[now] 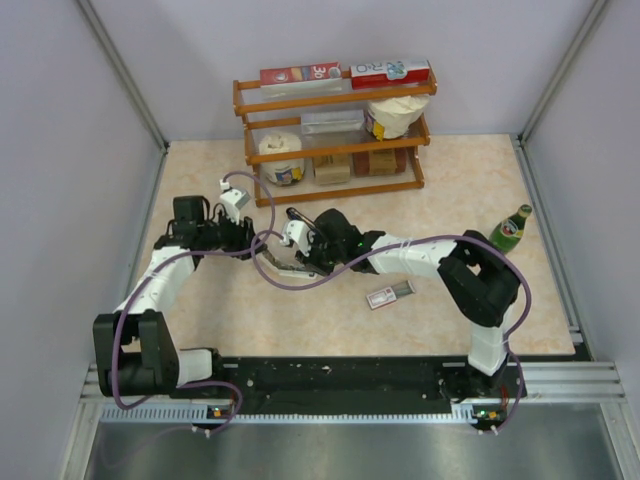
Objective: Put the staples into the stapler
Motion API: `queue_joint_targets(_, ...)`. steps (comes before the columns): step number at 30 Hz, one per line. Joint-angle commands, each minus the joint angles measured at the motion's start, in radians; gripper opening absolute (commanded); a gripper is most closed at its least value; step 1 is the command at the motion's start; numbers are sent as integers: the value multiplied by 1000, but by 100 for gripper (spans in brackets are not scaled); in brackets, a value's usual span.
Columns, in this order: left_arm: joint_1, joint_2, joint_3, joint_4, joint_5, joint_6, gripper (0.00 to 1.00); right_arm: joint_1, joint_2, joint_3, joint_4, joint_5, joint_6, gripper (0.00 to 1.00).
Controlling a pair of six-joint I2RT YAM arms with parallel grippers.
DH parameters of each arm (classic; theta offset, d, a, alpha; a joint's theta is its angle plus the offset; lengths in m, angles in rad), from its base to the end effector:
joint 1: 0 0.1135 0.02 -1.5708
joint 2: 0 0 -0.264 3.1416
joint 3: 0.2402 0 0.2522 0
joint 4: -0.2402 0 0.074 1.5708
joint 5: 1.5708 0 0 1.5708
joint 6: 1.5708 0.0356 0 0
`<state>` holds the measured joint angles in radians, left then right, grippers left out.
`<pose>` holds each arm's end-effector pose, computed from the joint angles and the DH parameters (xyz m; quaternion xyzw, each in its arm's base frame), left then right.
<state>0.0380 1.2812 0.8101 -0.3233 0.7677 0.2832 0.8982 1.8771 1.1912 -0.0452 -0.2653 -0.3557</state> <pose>0.2607 -0.0148 0.2377 0.2457 0.8345 -0.2860 0.4019 0.2468 0.3248 0.1841 -0.5747 0.7014 0.2246 0.3569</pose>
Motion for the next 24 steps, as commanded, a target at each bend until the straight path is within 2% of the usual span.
queue_joint_targets(1, -13, -8, 37, -14, 39, 19, 53, -2, 13, 7, 27, -23, 9, 19)
queue_joint_targets(10, -33, -3, 29, -40, 65, 47, 49, -2, 16, 5, 28, -20, 11, 14)
queue_joint_targets(21, -33, 1, 43, -79, 79, 56, 46, -2, 22, 7, 27, -26, 17, 14)
queue_joint_targets(24, -66, 9, 55, -106, 87, 56, 45, -4, 30, 7, 27, -26, 20, 14)
